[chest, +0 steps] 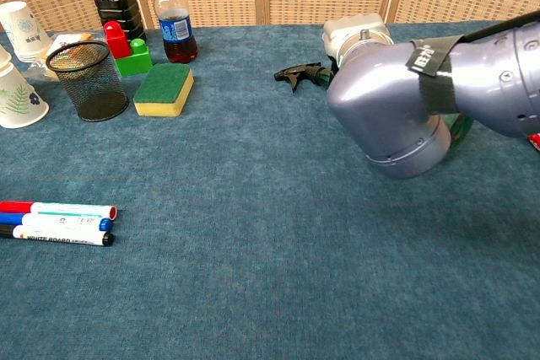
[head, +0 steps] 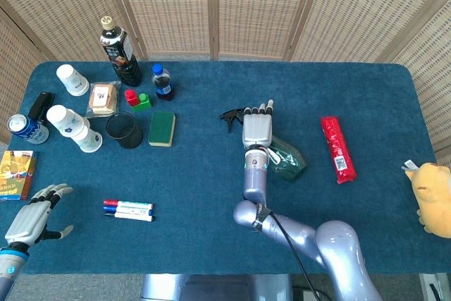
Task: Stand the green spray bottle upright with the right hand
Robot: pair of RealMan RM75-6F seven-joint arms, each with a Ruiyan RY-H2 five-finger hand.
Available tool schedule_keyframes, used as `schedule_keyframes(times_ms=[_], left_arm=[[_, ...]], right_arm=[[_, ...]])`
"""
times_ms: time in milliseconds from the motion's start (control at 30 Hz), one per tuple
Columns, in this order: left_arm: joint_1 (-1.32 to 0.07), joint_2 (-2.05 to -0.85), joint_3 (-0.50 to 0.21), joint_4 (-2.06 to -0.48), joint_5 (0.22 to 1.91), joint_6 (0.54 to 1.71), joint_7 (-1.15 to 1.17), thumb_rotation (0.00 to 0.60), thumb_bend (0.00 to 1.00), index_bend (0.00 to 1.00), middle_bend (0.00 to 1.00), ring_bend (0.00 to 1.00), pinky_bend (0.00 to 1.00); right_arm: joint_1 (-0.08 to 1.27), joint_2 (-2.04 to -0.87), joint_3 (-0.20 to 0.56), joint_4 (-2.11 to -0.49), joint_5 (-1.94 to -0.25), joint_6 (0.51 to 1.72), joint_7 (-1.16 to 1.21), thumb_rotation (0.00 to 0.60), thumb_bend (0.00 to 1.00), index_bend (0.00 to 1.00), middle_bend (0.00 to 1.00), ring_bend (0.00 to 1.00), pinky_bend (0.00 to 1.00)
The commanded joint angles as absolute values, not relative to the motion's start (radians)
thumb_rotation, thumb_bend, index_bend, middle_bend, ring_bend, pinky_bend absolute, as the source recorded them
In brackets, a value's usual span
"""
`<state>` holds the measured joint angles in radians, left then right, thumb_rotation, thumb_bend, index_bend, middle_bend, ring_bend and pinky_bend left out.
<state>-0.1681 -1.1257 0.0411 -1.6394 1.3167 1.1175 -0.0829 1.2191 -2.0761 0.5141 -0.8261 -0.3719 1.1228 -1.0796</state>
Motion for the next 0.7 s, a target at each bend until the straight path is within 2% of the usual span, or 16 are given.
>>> schedule_keyframes(times_ms=[33,233,700], left_arm=[[-0.167,-1.125,0.042,-1.637,1.318,1.119,-0.086,0.600,0.31,0.15,0.11,0.02,0.00],[-0.168,-1.123,0.045,-1.633,1.321,1.112,-0.097,0.600,0.30,0.15,0.11,0.02,0.00],[-0.175,-1.119,0.049,-1.629,1.338,1.103,-0.119,0.600,0.30,0.15,0.11,0.02,0.00]], right_arm=[[1.225,-2.085,0.524,-0.810,-0.371,1.117,-1.096,0.600,0.18,0.30,0.34,0.19,0.11],[1.228,-2.094,0.548,-0.783,-0.347,1.102,-1.137,0.600,0.18,0.36,0.37,0.23,0.15],[1.217,-2.062,0.589,-0.797,-0.321,1.082,-1.190,0.600,0.16,0.36,0.37,0.22,0.16]])
